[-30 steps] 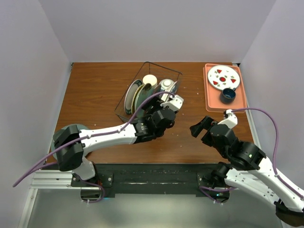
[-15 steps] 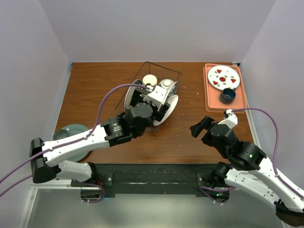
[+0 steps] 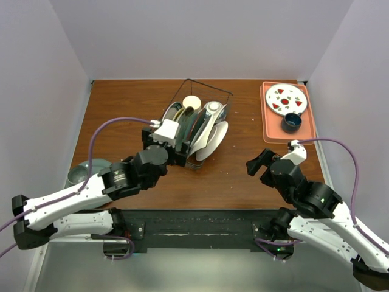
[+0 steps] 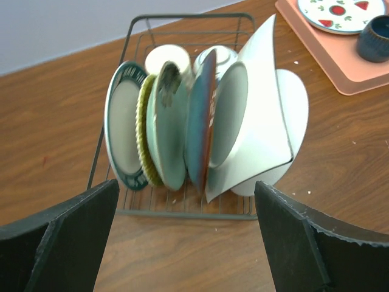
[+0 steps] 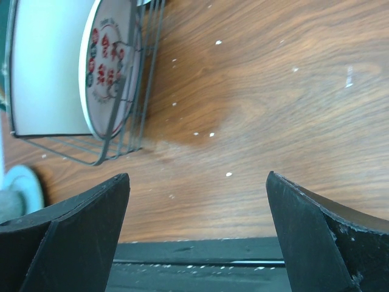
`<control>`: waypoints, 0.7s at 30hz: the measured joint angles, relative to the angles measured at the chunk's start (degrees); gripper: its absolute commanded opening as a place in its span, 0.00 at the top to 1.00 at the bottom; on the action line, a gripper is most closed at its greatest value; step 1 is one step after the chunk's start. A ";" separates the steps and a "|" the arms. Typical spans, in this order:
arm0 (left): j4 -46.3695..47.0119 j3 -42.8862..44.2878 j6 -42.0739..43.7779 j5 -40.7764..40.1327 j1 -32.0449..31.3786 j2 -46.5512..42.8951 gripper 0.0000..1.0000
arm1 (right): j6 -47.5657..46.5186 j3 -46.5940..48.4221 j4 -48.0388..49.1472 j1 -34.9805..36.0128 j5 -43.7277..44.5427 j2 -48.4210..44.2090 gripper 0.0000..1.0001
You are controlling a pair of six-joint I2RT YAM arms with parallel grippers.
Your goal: Load the mixed dishes into the dish rack
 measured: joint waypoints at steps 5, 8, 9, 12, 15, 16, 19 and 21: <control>-5.95 -4.70 -7.32 -2.91 0.00 -8.24 0.00 | -1.60 0.00 -1.18 0.00 2.97 0.00 0.01; -9.16 -6.93 -11.13 -3.65 0.00 -13.03 0.00 | -2.16 0.00 -1.29 0.00 4.33 -0.11 0.01; -10.21 -7.50 -12.28 -3.87 0.00 -14.12 0.00 | -2.23 -0.02 -1.31 0.00 4.50 -0.20 0.01; -13.35 -8.15 -15.13 -4.57 0.00 -16.15 0.00 | -2.27 -0.24 -1.33 0.00 5.27 -0.48 0.01; -15.78 -8.22 -17.05 -4.98 0.00 -16.96 0.00 | -2.25 -0.44 -1.60 0.00 5.62 -0.46 0.01; -16.15 -8.22 -17.44 -5.03 0.00 -16.98 0.00 | -2.23 -0.44 -1.70 0.00 5.70 -0.46 0.01; -17.38 -8.31 -18.38 -5.27 0.00 -17.03 0.00 | -2.19 -0.44 -2.25 0.00 6.08 -0.57 0.01; -18.03 -8.31 -18.73 -5.60 0.00 -16.81 0.00 | -2.14 -0.48 -2.54 0.00 6.49 -1.01 0.01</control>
